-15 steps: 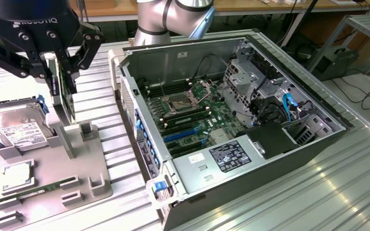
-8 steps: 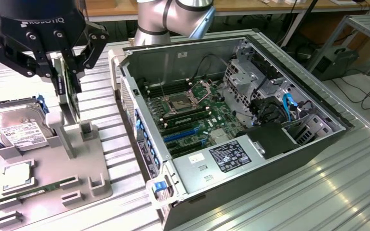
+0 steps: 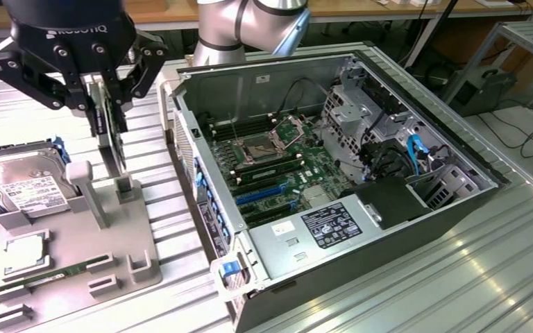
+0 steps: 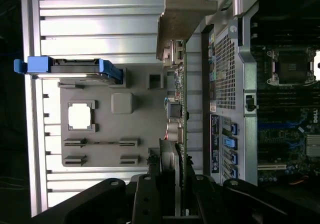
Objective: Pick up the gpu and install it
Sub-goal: 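Pick up the gpu and move the gpu toward the slot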
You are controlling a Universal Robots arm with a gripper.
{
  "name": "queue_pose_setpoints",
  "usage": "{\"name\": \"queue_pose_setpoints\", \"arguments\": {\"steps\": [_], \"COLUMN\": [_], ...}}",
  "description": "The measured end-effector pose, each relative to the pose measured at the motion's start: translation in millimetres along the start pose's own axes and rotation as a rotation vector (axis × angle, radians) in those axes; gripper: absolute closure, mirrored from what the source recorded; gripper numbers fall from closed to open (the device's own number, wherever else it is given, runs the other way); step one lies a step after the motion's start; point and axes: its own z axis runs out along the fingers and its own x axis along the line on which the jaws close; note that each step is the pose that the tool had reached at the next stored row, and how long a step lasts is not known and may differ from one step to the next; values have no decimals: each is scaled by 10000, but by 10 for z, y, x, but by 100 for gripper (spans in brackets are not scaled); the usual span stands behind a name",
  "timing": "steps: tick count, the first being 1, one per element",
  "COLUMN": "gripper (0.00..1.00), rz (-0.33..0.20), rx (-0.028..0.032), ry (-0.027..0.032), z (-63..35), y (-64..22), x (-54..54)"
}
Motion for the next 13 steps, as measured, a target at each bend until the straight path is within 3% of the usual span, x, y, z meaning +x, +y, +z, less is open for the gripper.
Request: {"name": "queue_pose_setpoints", "arguments": {"steps": [13], "gripper": [72], "rz": [-1], "rx": [4], "ry": [0], "z": [7], "y": [1], "x": [-76]}}
